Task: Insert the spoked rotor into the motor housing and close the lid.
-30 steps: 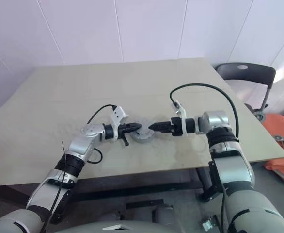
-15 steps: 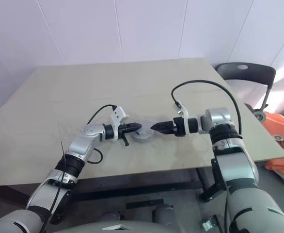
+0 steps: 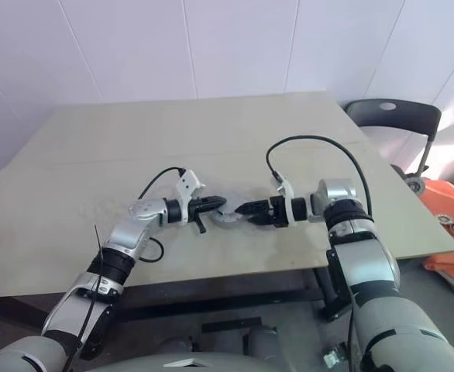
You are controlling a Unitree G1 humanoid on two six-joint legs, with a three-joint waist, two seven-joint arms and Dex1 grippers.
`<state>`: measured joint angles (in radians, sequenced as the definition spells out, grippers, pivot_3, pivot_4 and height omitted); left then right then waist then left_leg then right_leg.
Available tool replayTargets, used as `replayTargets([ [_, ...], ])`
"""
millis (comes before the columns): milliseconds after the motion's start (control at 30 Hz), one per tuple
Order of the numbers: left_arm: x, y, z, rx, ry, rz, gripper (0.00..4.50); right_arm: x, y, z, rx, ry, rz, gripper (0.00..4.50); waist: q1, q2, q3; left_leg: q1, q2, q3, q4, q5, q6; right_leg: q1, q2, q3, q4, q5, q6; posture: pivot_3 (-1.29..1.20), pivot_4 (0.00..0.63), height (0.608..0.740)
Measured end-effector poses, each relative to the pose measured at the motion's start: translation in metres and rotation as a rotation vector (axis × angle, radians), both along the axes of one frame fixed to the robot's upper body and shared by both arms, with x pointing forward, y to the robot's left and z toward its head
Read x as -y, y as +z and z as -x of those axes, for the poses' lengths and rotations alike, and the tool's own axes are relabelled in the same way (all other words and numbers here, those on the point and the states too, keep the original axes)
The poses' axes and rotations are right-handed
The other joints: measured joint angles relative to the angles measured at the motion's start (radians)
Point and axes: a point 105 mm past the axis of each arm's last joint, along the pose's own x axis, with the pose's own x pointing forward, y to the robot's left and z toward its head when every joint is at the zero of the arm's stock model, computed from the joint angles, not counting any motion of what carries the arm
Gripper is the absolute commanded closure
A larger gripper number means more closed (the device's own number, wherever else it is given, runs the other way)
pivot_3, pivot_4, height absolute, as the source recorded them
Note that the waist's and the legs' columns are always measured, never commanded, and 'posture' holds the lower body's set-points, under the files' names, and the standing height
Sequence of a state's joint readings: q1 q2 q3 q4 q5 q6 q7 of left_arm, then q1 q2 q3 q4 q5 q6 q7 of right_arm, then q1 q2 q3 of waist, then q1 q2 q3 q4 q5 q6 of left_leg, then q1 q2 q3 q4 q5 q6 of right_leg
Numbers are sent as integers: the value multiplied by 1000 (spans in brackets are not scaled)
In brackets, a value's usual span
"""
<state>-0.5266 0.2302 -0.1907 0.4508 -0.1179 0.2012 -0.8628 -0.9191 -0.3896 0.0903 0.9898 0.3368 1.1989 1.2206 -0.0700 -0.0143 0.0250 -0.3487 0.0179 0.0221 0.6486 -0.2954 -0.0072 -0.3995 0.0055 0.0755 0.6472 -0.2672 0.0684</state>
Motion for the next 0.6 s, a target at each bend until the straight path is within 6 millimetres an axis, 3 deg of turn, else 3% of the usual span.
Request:
replayTargets([
  [600,-8,-1,0,4,34,-5,4500,-19,-2,-8,-13,-57,-16,17,-16,0,-1,-4,0,0,1,0,0,-2,2,1,3,0,0,0,0,740],
])
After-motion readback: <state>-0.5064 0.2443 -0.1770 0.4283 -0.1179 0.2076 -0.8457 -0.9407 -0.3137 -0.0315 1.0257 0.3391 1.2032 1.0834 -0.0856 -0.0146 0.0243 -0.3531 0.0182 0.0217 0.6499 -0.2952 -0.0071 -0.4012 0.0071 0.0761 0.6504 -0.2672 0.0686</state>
